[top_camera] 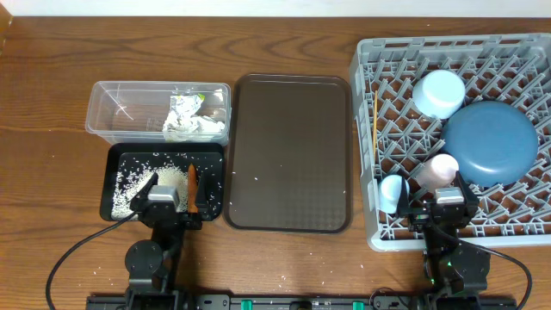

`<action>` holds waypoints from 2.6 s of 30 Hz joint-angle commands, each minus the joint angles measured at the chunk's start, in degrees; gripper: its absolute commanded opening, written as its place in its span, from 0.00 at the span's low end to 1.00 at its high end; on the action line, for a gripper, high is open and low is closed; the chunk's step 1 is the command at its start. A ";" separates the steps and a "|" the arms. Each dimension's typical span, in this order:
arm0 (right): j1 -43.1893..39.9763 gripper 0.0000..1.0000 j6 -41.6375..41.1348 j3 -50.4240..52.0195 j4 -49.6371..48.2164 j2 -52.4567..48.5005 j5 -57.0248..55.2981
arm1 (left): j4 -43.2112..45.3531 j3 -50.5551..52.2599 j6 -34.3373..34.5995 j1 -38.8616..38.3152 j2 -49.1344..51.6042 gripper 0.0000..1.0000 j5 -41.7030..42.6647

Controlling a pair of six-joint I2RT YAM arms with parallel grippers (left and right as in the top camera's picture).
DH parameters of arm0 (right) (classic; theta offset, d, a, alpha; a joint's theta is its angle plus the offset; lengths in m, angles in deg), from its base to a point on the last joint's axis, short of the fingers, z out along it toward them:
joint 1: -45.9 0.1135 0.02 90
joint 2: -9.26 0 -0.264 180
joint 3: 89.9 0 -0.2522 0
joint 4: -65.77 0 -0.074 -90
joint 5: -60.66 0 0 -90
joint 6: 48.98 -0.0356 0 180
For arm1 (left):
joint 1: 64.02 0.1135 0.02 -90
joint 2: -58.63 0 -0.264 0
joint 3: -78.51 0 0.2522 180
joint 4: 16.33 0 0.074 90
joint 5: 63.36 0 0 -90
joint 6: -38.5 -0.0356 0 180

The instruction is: Sort waste into correct bins and load items into the dishwasher rack

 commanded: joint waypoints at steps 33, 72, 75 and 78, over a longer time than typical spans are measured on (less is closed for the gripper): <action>-1.14 0.99 0.17 0.09 0.20 0.39 -0.61 | -2.71 0.68 -6.51 -3.41 -0.39 0.97 -2.62; -1.14 0.99 0.17 0.09 0.20 0.39 -0.61 | -2.71 0.68 -6.51 -3.41 -0.39 0.97 -2.64; -1.14 0.99 0.17 0.09 0.17 0.39 -0.61 | -2.71 0.68 -6.54 -3.41 -0.39 0.97 -2.64; -1.14 0.99 0.17 0.09 0.20 0.39 -0.61 | -2.71 0.68 -6.54 -3.41 -0.39 0.97 -2.62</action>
